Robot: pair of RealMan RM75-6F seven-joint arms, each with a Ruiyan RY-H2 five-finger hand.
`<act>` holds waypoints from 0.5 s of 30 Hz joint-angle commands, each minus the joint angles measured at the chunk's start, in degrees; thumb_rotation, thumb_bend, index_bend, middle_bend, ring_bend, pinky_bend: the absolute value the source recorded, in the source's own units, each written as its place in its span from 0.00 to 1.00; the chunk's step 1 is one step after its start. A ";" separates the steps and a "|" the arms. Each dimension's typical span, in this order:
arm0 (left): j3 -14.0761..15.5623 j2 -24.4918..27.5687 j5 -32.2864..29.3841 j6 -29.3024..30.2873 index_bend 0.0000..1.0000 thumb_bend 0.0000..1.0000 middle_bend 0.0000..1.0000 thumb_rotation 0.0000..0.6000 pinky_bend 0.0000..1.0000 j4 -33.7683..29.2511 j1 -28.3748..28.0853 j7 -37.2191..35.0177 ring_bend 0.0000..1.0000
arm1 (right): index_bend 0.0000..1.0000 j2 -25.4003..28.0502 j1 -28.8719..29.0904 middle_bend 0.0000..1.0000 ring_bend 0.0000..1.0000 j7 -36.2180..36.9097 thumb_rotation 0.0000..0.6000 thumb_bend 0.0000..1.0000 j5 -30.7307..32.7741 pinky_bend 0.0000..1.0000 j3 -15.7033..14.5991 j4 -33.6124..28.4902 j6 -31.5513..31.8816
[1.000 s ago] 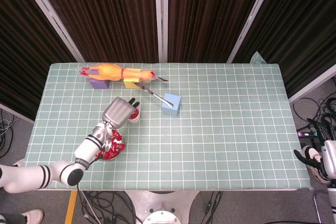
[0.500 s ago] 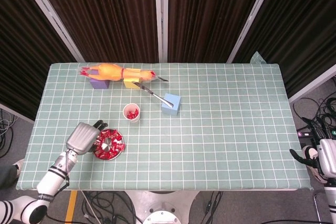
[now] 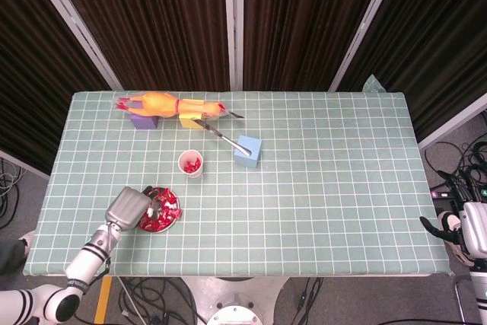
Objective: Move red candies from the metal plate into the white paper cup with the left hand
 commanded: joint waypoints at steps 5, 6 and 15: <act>-0.84 -0.58 -2.01 -1.51 0.33 0.24 0.35 1.00 1.00 0.84 -0.07 0.97 0.90 | 0.12 0.04 -0.01 0.17 0.02 0.00 1.00 0.12 0.00 0.28 -0.05 -0.01 0.01; -0.87 -0.60 -2.06 -1.56 0.34 0.25 0.35 1.00 1.00 0.89 -0.07 0.97 0.90 | 0.12 0.04 -0.01 0.17 0.02 0.00 1.00 0.12 -0.01 0.28 -0.05 -0.02 0.02; -1.36 -1.90 -2.65 -3.39 0.37 0.27 0.38 1.00 1.00 3.95 -0.05 0.31 0.90 | 0.12 0.16 -0.18 0.17 0.02 -0.05 1.00 0.12 -0.01 0.28 -0.15 -0.17 0.26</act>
